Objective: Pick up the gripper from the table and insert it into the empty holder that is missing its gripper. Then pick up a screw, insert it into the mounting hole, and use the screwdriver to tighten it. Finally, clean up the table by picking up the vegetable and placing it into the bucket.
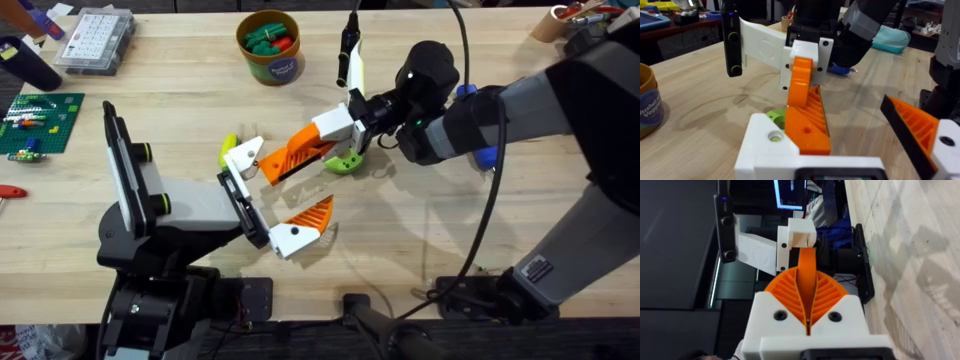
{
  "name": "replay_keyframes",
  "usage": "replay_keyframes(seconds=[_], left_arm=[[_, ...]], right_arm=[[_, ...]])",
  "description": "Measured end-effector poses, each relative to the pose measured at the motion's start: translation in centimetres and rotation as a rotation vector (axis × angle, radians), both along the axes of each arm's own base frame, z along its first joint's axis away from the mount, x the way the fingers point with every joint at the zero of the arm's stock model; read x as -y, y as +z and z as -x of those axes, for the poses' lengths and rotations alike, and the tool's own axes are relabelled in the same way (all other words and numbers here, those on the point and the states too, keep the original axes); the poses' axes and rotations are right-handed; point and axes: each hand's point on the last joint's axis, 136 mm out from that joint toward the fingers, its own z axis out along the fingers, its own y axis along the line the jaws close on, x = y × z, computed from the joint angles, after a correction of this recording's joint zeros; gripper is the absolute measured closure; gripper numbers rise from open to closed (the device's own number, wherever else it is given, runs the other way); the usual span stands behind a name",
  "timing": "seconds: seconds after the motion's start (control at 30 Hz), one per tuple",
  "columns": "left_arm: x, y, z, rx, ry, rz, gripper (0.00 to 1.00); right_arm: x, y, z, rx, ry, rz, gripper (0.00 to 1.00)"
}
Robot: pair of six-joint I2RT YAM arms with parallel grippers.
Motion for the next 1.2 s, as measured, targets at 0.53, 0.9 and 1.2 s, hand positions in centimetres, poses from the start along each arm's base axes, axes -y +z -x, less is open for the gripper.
replay_keyframes(seconds=[0.53,0.9,1.2], left_arm=[[-0.04,0.02,-0.05,-0.003,0.003,0.0,0.014],[-0.03,0.03,-0.05,-0.003,0.003,0.0,0.014],[-0.04,0.02,-0.05,-0.003,0.003,0.0,0.014]], right_arm=[[0.09,0.72,0.08,0.019,-0.001,-0.016,0.983],[0.06,0.74,0.03,-0.044,-0.003,0.01,0.983],[0.04,0.77,-0.03,-0.058,-0.007,0.014,0.983]])
